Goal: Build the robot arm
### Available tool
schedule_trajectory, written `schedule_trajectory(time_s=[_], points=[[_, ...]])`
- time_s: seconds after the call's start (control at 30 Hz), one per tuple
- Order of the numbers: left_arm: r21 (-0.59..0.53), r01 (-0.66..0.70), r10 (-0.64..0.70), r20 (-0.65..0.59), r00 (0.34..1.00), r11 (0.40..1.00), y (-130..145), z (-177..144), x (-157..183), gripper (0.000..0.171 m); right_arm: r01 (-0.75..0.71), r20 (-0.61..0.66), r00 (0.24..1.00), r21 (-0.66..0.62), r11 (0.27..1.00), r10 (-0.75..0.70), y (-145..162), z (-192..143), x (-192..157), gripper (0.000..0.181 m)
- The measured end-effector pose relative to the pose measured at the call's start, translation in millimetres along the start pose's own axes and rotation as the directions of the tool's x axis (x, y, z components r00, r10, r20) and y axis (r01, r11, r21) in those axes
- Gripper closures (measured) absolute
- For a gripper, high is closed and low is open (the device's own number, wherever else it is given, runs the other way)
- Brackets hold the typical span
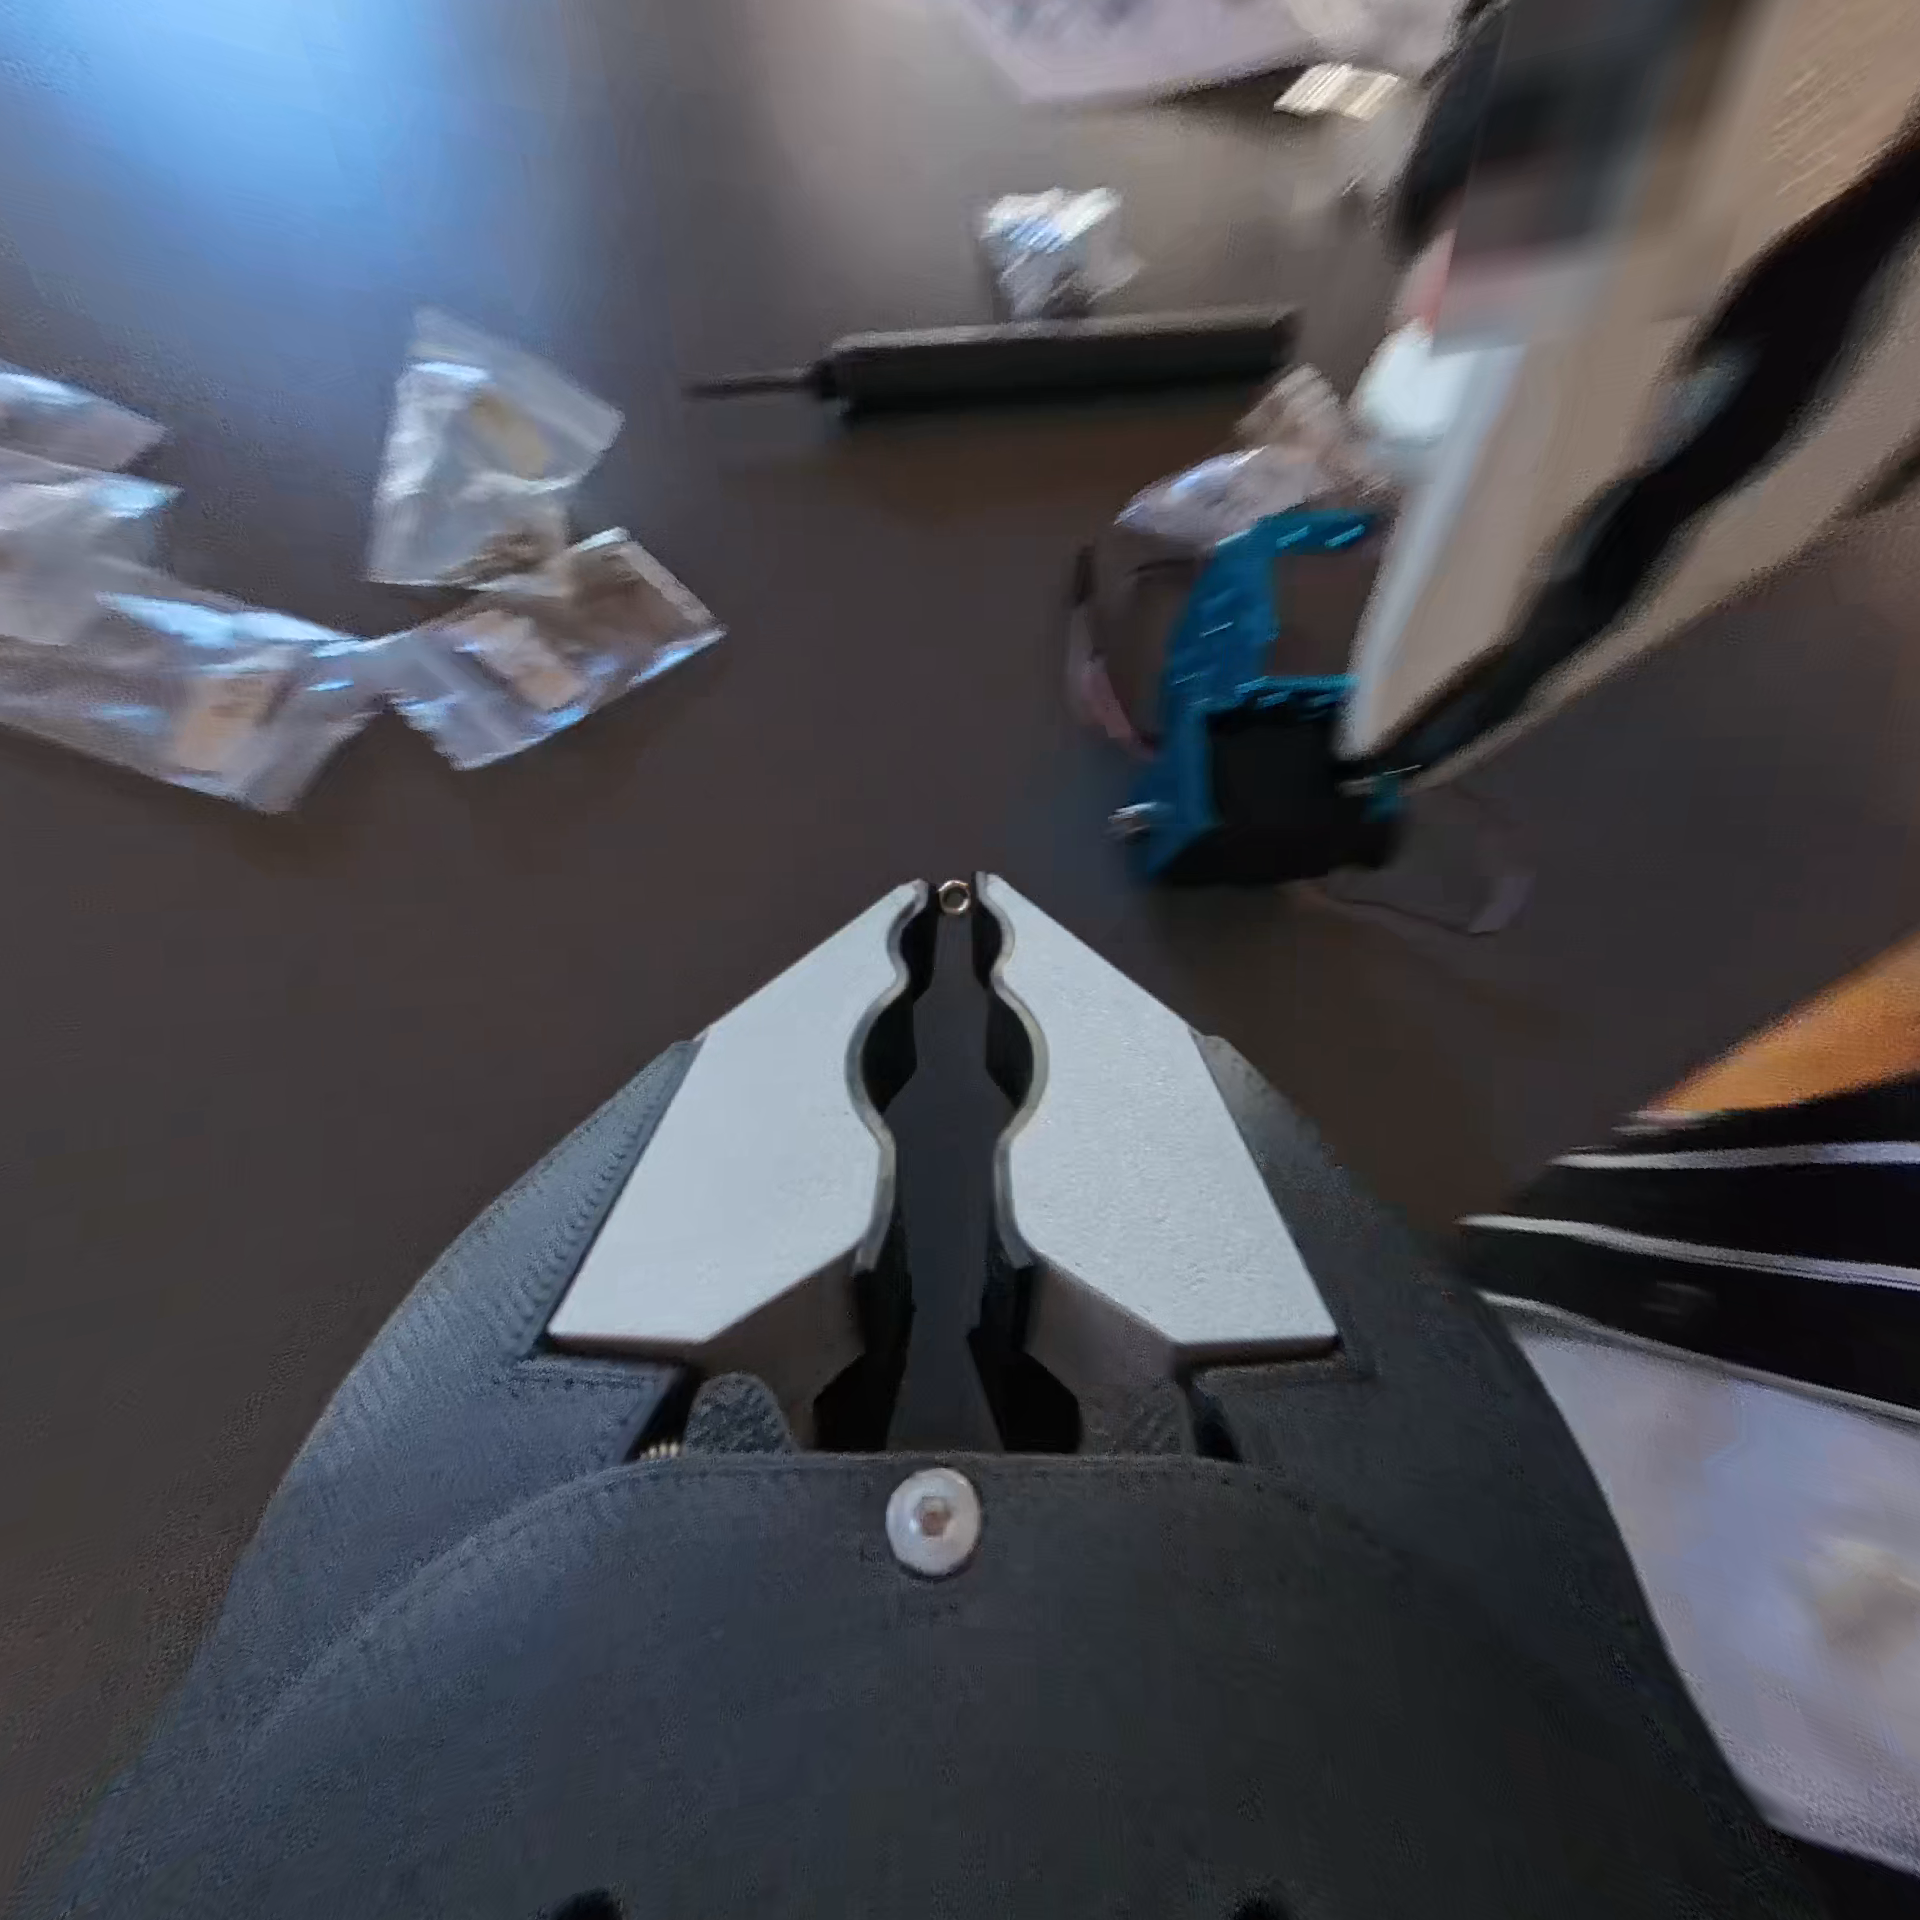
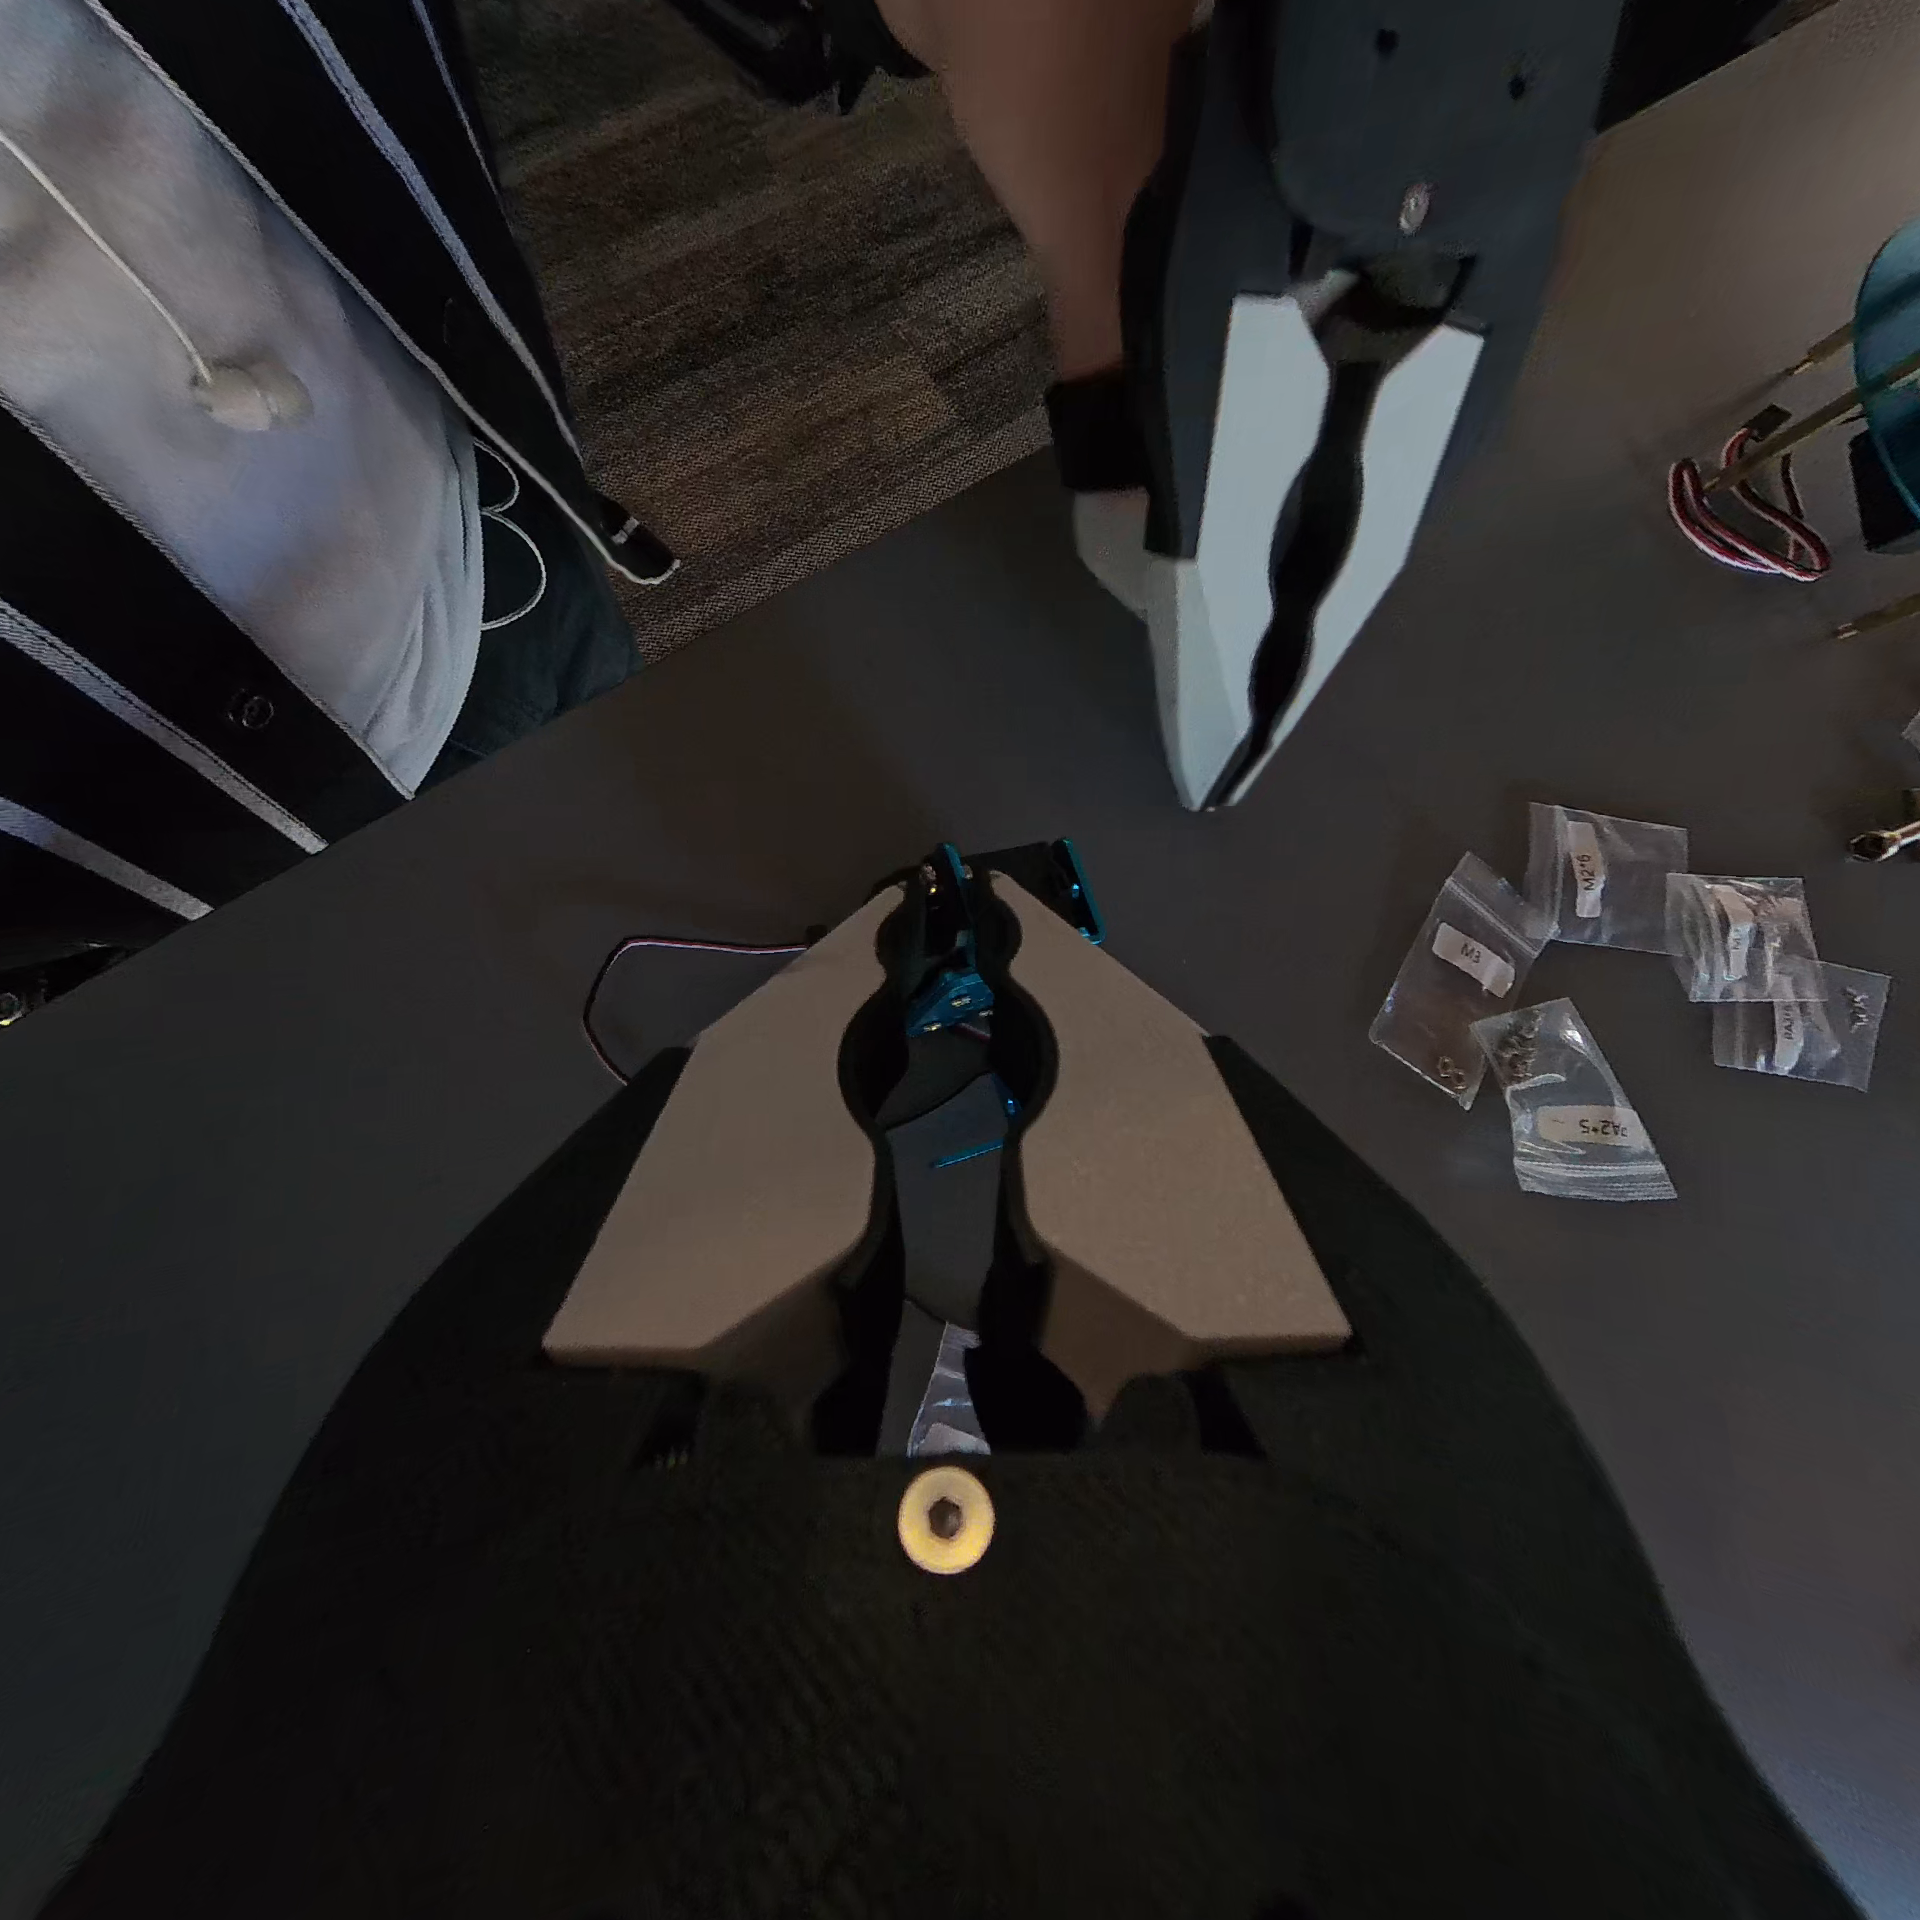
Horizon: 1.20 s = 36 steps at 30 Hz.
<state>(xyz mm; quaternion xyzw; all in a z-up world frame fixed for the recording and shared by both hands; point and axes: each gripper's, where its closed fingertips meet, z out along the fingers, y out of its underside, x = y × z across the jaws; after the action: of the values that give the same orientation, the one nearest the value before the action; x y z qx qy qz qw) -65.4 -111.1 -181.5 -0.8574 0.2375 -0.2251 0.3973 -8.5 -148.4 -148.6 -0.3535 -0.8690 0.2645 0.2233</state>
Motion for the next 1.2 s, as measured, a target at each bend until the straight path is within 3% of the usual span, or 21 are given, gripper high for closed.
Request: schedule_trajectory(time_s=[0.13, 0.3, 0.83, 1.0, 1.2], points=[[0.133, 0.259, -0.194, -0.372, 0.908, 0.957, -22.8, -15.7, 50.3, 0.168, 0.000, -0.003, 1.000, 0.002, 1.000, 0.000, 0.1, -0.2, -0.1, 0.172], [0.115, 0.434, -0.309, -0.542, 0.782, 0.894, -29.5, -16.7, 63.7, 0.168, 0.007, -0.010, 1.000, -0.001, 1.000, -0.007, 0.3, -0.3, -0.2, 0.172], [0.174, 0.351, -0.215, -0.527, 0.822, 0.920, -27.1, -5.5, 74.8, 0.168, 0.022, -0.038, 0.999, -0.004, 1.000, -0.022, 0.2, 0.1, 0.3, 0.172], [0.226, 0.273, -0.140, -0.471, 0.871, 0.935, -25.5, -6.4, 74.0, 0.168, 0.028, -0.048, 0.998, -0.007, 1.000, -0.029, 0.4, -0.1, 0.4, 0.172], [0.195, 0.325, -0.194, -0.493, 0.848, 0.925, -25.0, -3.7, 70.0, 0.168, 0.054, -0.080, 0.995, -0.022, 0.998, -0.055, 0.4, -0.8, 4.0, 0.166]])
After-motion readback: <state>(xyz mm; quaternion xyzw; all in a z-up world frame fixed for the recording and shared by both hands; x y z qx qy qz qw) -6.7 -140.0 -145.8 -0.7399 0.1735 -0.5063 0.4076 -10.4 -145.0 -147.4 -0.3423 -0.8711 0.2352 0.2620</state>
